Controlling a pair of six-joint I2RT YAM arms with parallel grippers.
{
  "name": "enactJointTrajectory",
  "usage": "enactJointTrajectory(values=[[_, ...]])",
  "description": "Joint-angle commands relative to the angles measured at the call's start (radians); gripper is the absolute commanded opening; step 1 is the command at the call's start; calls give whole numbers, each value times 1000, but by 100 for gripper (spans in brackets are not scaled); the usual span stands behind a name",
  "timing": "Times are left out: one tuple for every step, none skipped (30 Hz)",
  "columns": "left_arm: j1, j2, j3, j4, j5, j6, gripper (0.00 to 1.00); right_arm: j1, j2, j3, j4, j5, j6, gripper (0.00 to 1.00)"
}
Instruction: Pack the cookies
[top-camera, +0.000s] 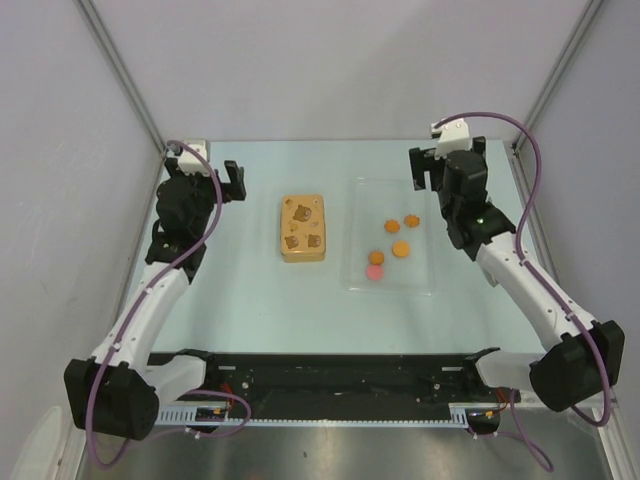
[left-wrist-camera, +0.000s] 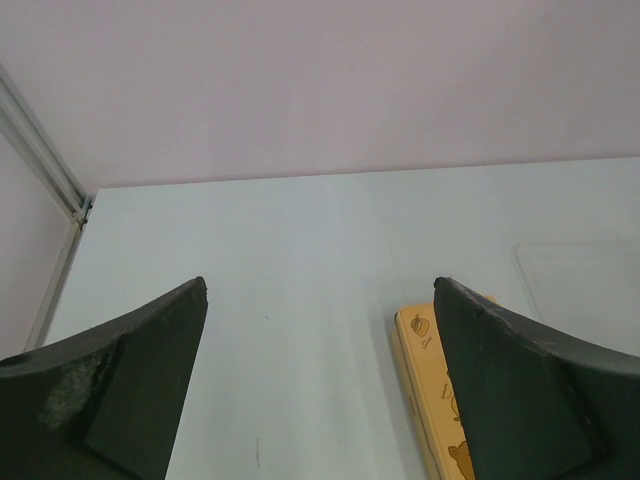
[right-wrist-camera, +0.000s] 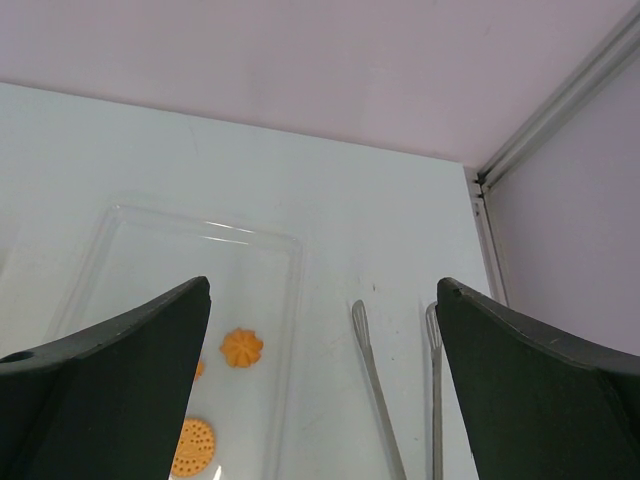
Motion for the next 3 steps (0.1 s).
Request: enactJointTrajectory(values=[[-9, -38, -10, 60, -14, 18, 100, -8, -38, -3, 55, 19, 2, 100], [-7, -40, -10, 60, -16, 18, 100, -10, -41, -5, 55, 12, 1, 100], [-9, -41, -10, 58, -14, 18, 100, -10, -44, -6, 55, 10, 2, 100]])
